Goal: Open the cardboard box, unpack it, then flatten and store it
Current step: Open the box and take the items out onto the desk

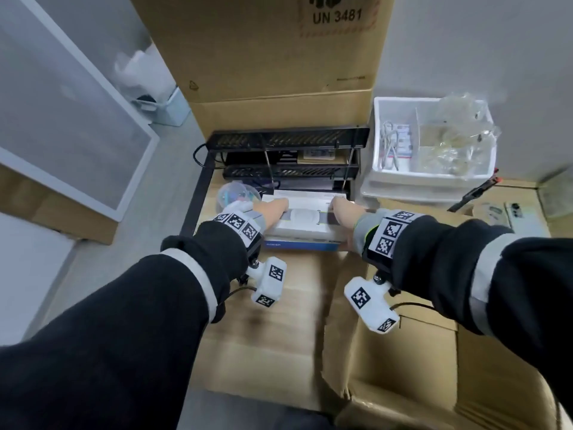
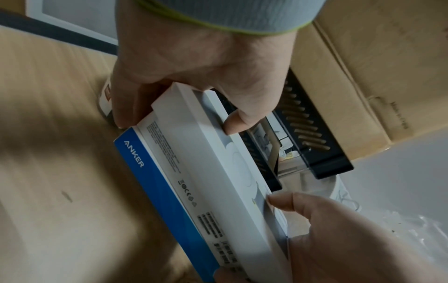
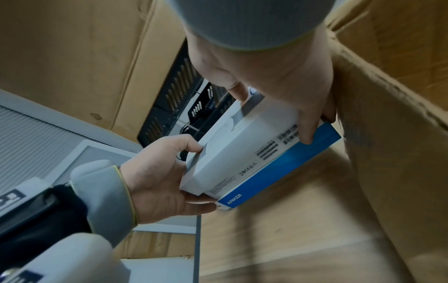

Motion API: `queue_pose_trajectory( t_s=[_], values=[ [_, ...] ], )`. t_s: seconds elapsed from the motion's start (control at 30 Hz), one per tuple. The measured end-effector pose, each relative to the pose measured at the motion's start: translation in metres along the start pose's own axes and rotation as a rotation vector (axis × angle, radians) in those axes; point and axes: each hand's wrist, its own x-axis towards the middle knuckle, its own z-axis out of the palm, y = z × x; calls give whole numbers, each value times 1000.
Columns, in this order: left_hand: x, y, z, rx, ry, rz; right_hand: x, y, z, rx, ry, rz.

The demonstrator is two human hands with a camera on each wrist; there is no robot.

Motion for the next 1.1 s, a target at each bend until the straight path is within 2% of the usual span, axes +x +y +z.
queue_pose_trajectory(
  t_s=[0.07,0.13,0.33,0.43,0.53,0.77,0.87,0.97,1.0,1.03,1.1],
  values=[
    [4,0,12,32,-31,8,7,2,0,204,157,119],
    [5,0,19,49,-32,-7,13,5,3,309,230,183],
    [-6,-1,21,-34,-52,-2,24,6,12,275,239,219],
    [0,-5,24,-51,-25,-33,24,0,17,327,217,233],
    [1,-5,25,-8,-8,-32,28,5,17,379,256,252],
    [1,-10,35,-49,-55,-78,32,11,14,351,248,238],
    [8,-7,39,-28,-72,-74,31,11,15,274,269,212],
    [10,-6,39,1,-25,-67,27,7,16,161,244,157],
    [8,-3,38,13,-15,-64,29,11,16,61,212,114],
    [6,-2,38,37,-6,-61,25,9,15,-71,192,156],
    [5,2,36,105,19,-35,16,3,13,-256,189,122]
  ],
)
